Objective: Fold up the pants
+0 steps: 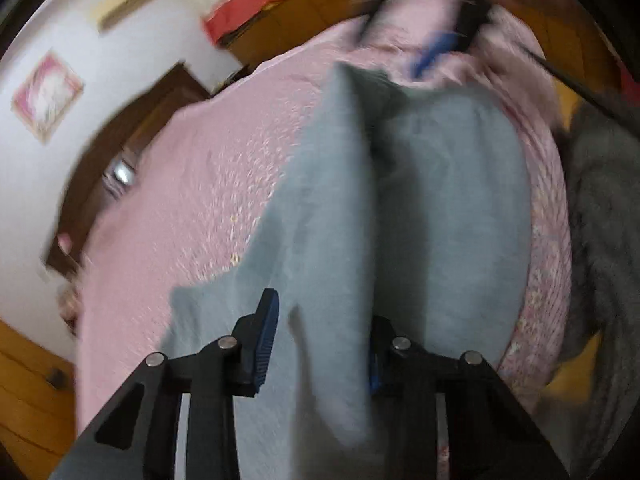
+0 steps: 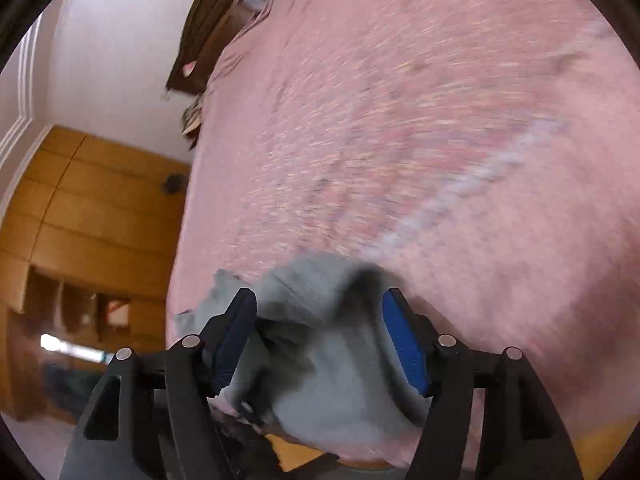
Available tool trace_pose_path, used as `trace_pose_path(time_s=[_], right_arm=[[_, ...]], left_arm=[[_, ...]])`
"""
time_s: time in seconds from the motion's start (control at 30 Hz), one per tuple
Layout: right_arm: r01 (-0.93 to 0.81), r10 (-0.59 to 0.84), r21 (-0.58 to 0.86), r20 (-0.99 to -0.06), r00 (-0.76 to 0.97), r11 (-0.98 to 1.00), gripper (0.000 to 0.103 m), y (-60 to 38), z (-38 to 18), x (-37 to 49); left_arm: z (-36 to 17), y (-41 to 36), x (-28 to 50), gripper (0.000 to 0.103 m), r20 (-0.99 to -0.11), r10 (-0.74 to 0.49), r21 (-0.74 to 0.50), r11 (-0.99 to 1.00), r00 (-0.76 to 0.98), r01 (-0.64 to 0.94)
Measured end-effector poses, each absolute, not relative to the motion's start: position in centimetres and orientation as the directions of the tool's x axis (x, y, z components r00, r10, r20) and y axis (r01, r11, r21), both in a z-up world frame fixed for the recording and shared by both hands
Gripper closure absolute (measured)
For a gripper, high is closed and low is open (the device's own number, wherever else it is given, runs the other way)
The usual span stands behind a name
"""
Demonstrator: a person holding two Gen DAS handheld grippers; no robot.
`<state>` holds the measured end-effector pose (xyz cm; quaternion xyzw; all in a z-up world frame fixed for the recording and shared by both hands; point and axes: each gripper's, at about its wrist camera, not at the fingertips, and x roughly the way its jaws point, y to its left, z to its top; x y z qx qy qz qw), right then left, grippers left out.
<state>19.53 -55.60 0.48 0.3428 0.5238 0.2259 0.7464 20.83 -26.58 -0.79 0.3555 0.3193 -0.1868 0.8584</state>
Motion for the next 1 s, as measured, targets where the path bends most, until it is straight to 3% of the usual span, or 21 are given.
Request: trace_pose_path(time_s=[0.13, 0.17, 0.3, 0.37, 0.43, 0.57, 0.7, 0.9, 1.0], right_arm=[[-0.085, 0.818, 0.853, -0.459, 0.346, 0.515, 0.036, -54.9, 1.8, 14.1], [-0.107, 0.836, 0.863, -0.437, 0.332, 0.494, 0.036, -54.2, 1.9, 13.6], [-0.153, 0.851, 0.855, -0.443, 0.282, 0.496, 0.037, -49.0, 1.6, 14.6], [-0.138, 0.844, 0.848, -0.467, 0.263, 0.512, 0.045, -47.4, 0.9, 15.9], [-0.092, 0.827, 0.838, -0.502, 0.252, 0.537, 0.052, -45.9, -0.4, 17.6], [-0.027, 0.779, 0.801, -0.574, 0.253, 0.598, 0.053, -44.1, -1.9, 19.6], [0.105, 0.795, 0.830, -0.555, 0.245, 0.548, 0.053, -44.8, -3.4, 19.5], [0.362, 0.776, 0.823, -0.549, 0.310, 0.438, 0.061, -46.6, -6.0, 20.2], [0.393, 0.745, 0.802, -0.580, 0.330, 0.451, 0.065, -46.4, -5.9, 20.5]], left_arm=[[0.8, -23.9, 22.4, 0.065, -0.723, -0.170, 0.331, 0.766, 0.670, 0.551], [1.3, -23.1, 23.1, 0.068, -0.752, -0.232, 0.227, 0.787, 0.616, 0.574], [2.5, -21.2, 24.6, 0.086, -0.770, -0.346, 0.016, 0.830, 0.537, 0.558], [3.0, -20.2, 24.6, 0.086, -0.763, -0.371, -0.043, 0.846, 0.529, 0.531], [3.6, -19.1, 25.3, 0.086, -0.760, -0.370, -0.056, 0.856, 0.534, 0.514], [3.8, -18.1, 25.5, 0.086, -0.761, -0.374, -0.085, 0.868, 0.530, 0.489], [3.8, -17.8, 25.6, 0.086, -0.757, -0.372, -0.085, 0.871, 0.538, 0.483], [3.1, -17.0, 24.7, 0.086, -0.747, -0.395, -0.107, 0.865, 0.535, 0.490], [2.8, -17.0, 24.3, 0.086, -0.747, -0.407, -0.121, 0.861, 0.526, 0.494]])
